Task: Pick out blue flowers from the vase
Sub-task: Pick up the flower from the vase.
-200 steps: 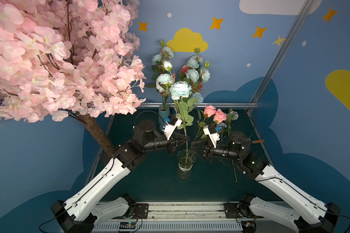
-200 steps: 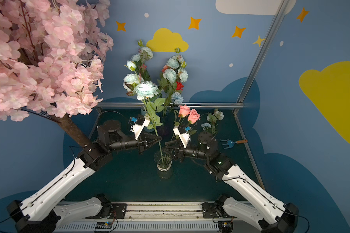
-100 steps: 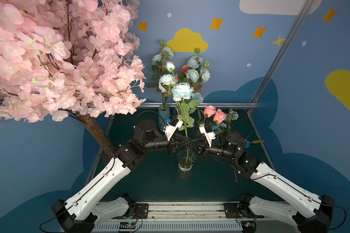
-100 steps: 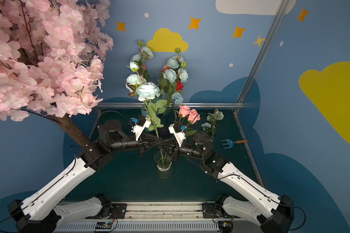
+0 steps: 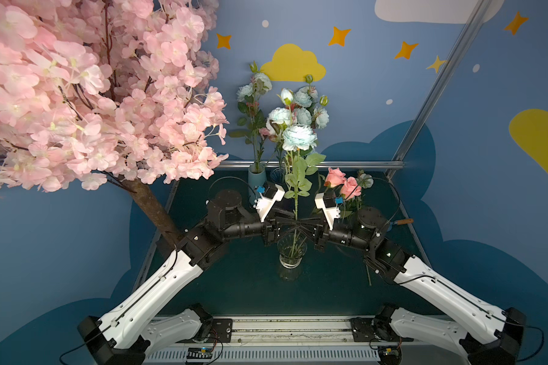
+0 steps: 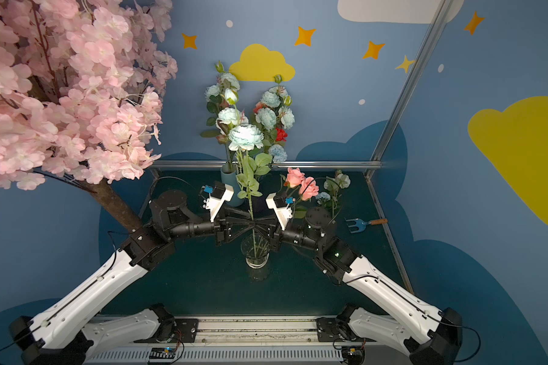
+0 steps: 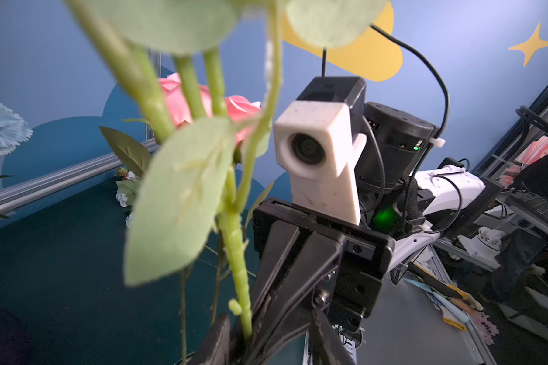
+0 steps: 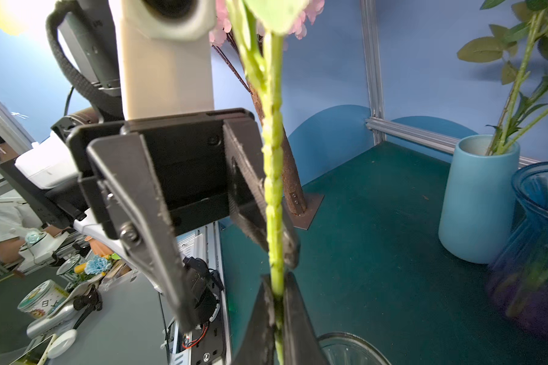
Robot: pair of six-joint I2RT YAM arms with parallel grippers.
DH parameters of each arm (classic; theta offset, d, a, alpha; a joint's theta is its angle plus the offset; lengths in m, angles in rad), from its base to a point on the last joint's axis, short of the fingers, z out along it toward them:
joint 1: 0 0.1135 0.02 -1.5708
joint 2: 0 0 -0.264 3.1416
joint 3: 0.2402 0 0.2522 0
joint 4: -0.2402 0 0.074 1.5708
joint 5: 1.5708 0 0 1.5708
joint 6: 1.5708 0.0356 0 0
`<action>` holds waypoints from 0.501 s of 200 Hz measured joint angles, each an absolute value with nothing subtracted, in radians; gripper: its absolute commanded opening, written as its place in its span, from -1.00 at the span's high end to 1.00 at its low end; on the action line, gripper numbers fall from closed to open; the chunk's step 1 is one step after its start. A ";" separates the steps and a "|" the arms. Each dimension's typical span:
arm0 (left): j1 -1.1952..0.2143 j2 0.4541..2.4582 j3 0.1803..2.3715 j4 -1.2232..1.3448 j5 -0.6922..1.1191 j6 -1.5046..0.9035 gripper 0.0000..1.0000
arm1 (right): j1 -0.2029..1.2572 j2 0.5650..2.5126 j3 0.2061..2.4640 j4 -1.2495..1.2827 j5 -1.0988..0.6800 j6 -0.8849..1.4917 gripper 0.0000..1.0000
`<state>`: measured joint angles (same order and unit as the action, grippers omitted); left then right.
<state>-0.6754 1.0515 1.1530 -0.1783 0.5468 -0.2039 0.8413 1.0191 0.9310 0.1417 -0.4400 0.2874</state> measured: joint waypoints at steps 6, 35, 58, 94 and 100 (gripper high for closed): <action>-0.675 1.040 1.145 -0.178 0.537 -0.202 -0.18 | 0.841 1.018 0.931 0.141 -0.434 0.285 1.00; -0.675 0.980 1.103 -0.175 0.464 -0.185 -0.31 | 0.841 1.016 0.939 0.119 -0.403 0.261 1.00; -0.675 0.928 1.062 -0.170 0.395 -0.175 -0.31 | 0.841 1.022 0.990 0.073 -0.381 0.234 1.00; -0.675 0.826 0.913 -0.127 0.233 -0.146 -0.28 | 0.841 1.024 1.084 0.038 -0.360 0.200 1.00; -0.675 0.810 0.879 -0.117 0.194 -0.140 -0.27 | 0.841 1.024 1.095 0.034 -0.356 0.195 1.00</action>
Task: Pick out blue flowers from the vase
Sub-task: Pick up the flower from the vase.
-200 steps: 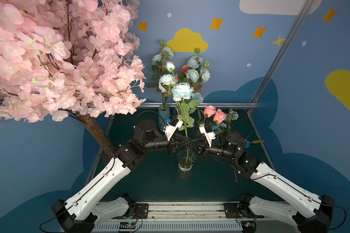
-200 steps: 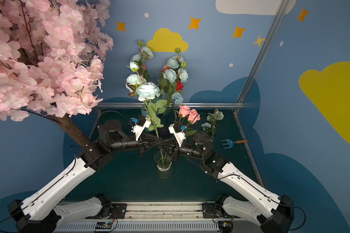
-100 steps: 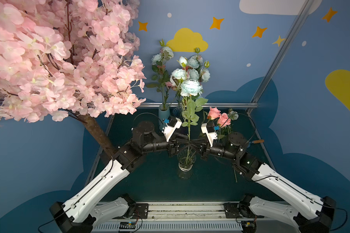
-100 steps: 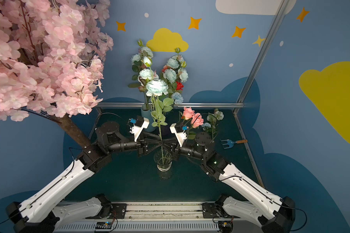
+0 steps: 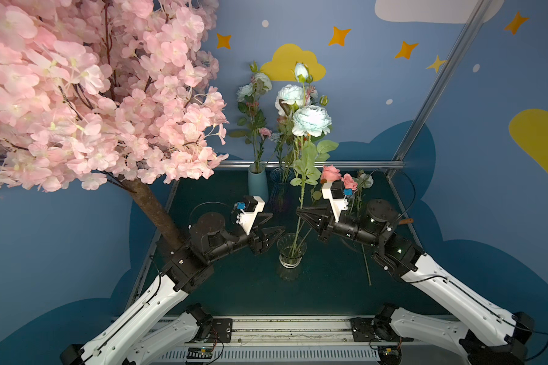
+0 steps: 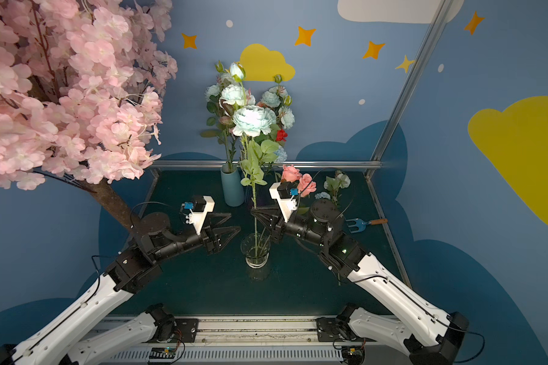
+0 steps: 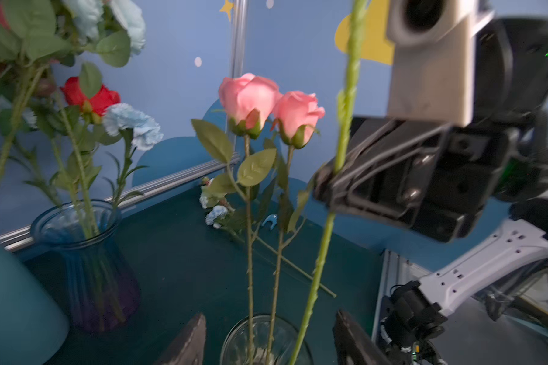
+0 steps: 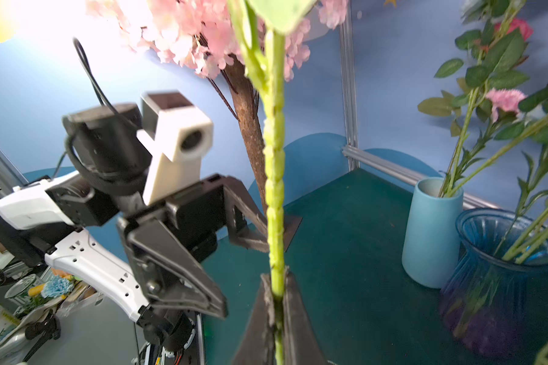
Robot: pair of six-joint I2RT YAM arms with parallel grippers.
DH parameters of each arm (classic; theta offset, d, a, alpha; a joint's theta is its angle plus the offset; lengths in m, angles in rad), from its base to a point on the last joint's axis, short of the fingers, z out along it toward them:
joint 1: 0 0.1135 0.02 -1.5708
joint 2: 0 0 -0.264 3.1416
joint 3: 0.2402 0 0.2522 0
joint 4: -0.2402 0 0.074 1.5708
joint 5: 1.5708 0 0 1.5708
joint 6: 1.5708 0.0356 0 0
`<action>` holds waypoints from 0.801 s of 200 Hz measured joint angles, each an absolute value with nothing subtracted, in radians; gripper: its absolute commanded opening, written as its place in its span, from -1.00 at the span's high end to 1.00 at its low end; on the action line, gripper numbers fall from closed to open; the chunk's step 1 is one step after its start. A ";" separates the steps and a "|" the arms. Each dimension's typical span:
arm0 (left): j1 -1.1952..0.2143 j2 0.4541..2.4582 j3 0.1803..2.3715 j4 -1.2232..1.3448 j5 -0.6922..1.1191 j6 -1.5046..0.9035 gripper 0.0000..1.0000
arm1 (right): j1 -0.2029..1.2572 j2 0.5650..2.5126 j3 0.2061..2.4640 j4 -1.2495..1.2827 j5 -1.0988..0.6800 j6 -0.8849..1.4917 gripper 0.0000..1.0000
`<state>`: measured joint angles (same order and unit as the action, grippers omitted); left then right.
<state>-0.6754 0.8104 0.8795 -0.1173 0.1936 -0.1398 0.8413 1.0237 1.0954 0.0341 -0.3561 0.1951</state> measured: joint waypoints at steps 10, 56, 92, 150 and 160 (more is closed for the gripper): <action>-0.675 0.789 0.826 -0.102 0.133 -0.134 -0.27 | 0.841 1.022 1.108 0.025 -0.350 0.186 1.00; -0.673 0.736 0.603 -0.052 -0.066 -0.136 -0.26 | 0.841 1.007 1.171 -0.065 -0.318 0.149 1.00; -0.641 0.732 0.490 -0.015 -0.125 -0.166 -0.26 | 0.839 0.931 1.233 -0.149 -0.295 0.127 1.00; -0.591 0.845 0.349 0.076 -0.135 -0.252 -0.32 | 0.833 0.757 1.271 -0.285 -0.207 0.101 1.00; -0.591 0.840 0.349 0.088 -0.135 -0.260 -0.32 | 0.833 0.728 1.264 -0.310 -0.177 0.099 1.00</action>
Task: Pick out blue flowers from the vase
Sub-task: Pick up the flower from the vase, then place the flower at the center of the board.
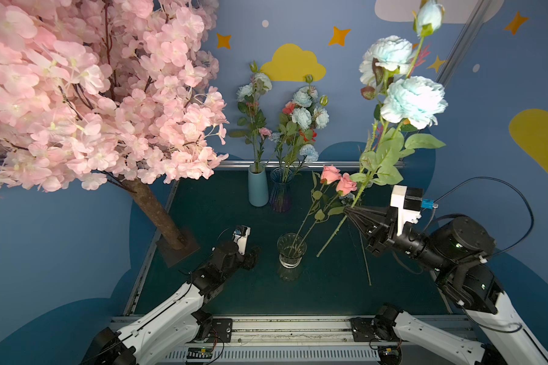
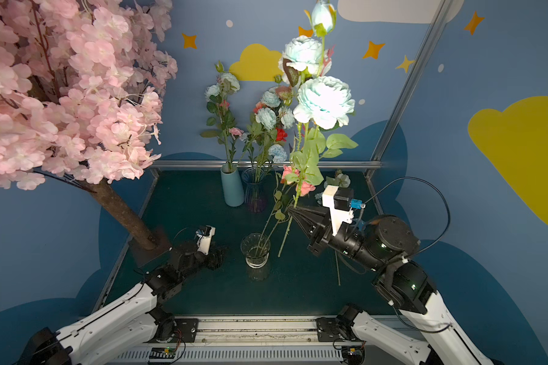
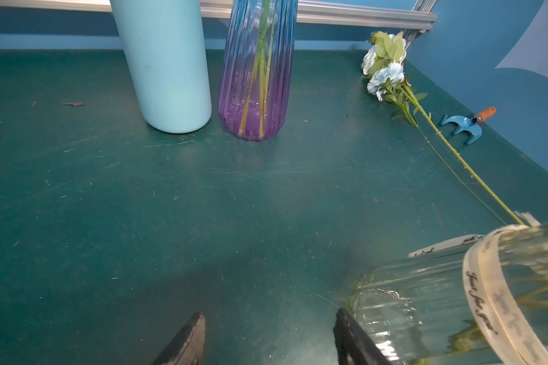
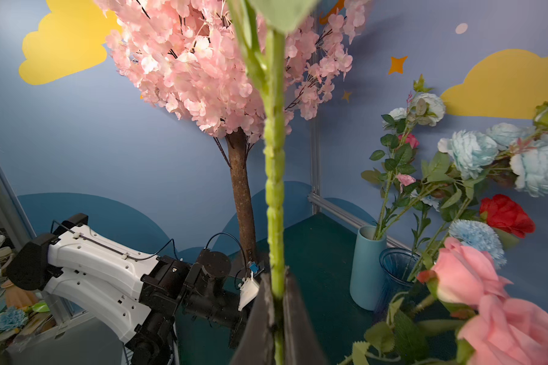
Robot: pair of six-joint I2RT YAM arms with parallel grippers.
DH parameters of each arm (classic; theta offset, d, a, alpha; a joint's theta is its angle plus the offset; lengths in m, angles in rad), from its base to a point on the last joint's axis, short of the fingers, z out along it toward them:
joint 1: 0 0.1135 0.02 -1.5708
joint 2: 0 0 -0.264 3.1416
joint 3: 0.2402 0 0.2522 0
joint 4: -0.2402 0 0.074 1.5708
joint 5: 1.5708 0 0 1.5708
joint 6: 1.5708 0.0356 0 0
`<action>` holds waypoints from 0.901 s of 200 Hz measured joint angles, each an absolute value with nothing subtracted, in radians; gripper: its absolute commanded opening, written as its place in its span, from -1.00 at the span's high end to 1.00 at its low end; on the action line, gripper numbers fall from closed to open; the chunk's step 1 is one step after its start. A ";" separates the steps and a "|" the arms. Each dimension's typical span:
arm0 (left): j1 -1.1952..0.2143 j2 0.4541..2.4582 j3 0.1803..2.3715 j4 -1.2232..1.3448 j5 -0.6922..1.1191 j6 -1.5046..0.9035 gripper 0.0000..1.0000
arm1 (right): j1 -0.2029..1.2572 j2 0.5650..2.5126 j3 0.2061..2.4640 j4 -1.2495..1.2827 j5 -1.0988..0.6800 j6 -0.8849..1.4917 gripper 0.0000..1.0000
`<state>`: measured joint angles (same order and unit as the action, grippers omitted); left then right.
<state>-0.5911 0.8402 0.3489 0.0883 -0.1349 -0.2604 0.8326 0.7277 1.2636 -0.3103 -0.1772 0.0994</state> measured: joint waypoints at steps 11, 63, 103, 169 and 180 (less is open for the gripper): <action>-0.589 0.831 0.349 0.103 -0.135 -0.268 -0.33 | 0.832 0.694 1.246 -0.335 -0.139 0.097 1.00; -0.577 0.782 0.329 0.141 -0.139 -0.292 -0.42 | 0.828 0.590 1.164 -0.464 0.121 0.064 1.00; -0.562 0.787 0.328 0.144 -0.138 -0.300 -0.43 | 0.826 0.567 1.133 -0.509 0.371 0.019 1.00; -0.550 0.823 0.328 0.144 -0.124 -0.303 -0.44 | 0.568 0.641 1.069 -0.537 0.498 0.004 1.00; -0.550 0.824 0.328 0.144 -0.123 -0.304 -0.44 | 0.474 0.670 1.064 -0.538 0.444 0.025 1.00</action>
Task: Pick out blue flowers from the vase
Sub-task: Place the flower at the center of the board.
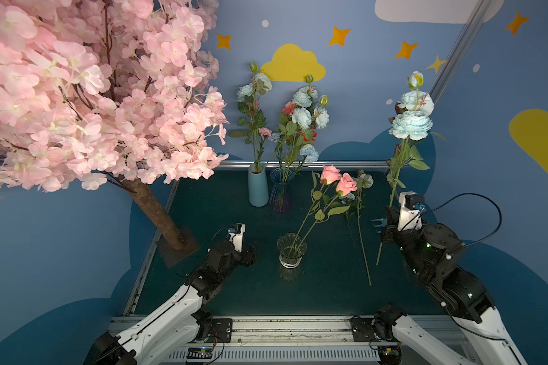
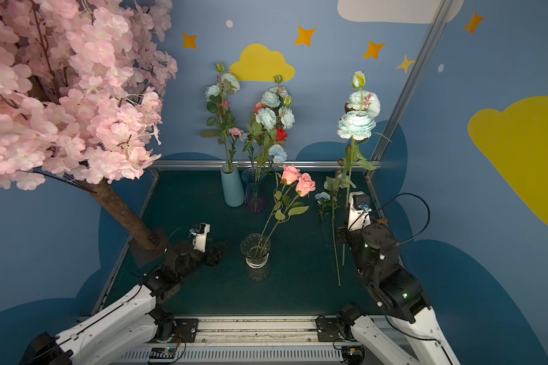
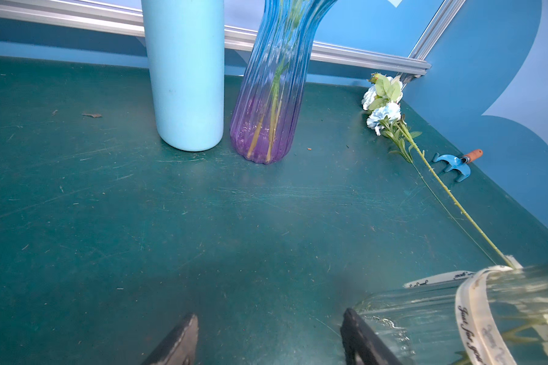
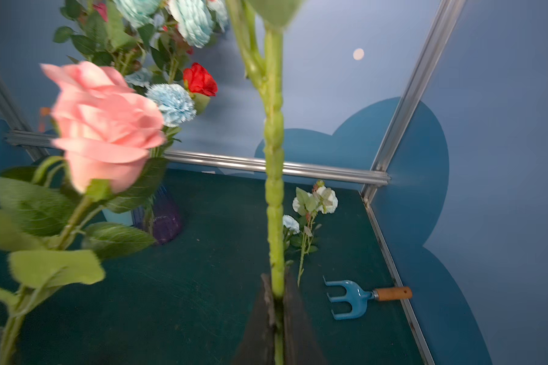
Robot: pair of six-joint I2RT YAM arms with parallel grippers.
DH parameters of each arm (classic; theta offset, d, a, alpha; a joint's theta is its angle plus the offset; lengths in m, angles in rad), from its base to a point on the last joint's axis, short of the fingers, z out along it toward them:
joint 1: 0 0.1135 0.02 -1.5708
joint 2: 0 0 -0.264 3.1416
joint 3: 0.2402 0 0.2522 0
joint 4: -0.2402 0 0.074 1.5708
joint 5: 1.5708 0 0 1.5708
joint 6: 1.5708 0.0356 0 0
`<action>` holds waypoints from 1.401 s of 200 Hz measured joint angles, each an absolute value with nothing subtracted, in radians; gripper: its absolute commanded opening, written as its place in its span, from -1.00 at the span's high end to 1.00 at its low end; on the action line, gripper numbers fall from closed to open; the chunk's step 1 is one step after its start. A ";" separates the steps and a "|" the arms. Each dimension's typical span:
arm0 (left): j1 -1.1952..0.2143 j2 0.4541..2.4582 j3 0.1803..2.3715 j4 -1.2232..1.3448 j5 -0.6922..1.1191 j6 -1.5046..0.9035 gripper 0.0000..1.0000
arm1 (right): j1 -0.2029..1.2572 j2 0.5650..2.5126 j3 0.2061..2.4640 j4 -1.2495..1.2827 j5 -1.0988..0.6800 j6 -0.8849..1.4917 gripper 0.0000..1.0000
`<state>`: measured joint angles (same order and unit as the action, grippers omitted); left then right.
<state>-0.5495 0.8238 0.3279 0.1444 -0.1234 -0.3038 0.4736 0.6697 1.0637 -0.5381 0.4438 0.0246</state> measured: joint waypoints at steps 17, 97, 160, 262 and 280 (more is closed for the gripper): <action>-0.547 0.824 0.328 0.144 -0.122 -0.304 -0.44 | 0.325 0.729 1.054 -0.533 0.306 0.069 1.00; -0.532 0.832 0.328 0.146 -0.103 -0.315 -0.44 | 0.095 1.039 0.995 -0.512 -0.145 0.153 1.00; -0.527 0.827 0.328 0.151 -0.101 -0.319 -0.44 | 0.125 1.294 1.042 -0.504 -0.291 0.136 1.00; -0.515 0.810 0.327 0.154 -0.096 -0.323 -0.44 | 0.152 1.732 1.278 -0.659 -0.331 0.094 1.00; -0.512 0.802 0.325 0.159 -0.093 -0.323 -0.44 | 0.152 1.784 1.292 -0.678 -0.313 0.092 1.00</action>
<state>-0.5121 0.8021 0.3248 0.1593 -0.0929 -0.3233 0.1524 1.7836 1.2922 -0.6781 -0.3134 0.0921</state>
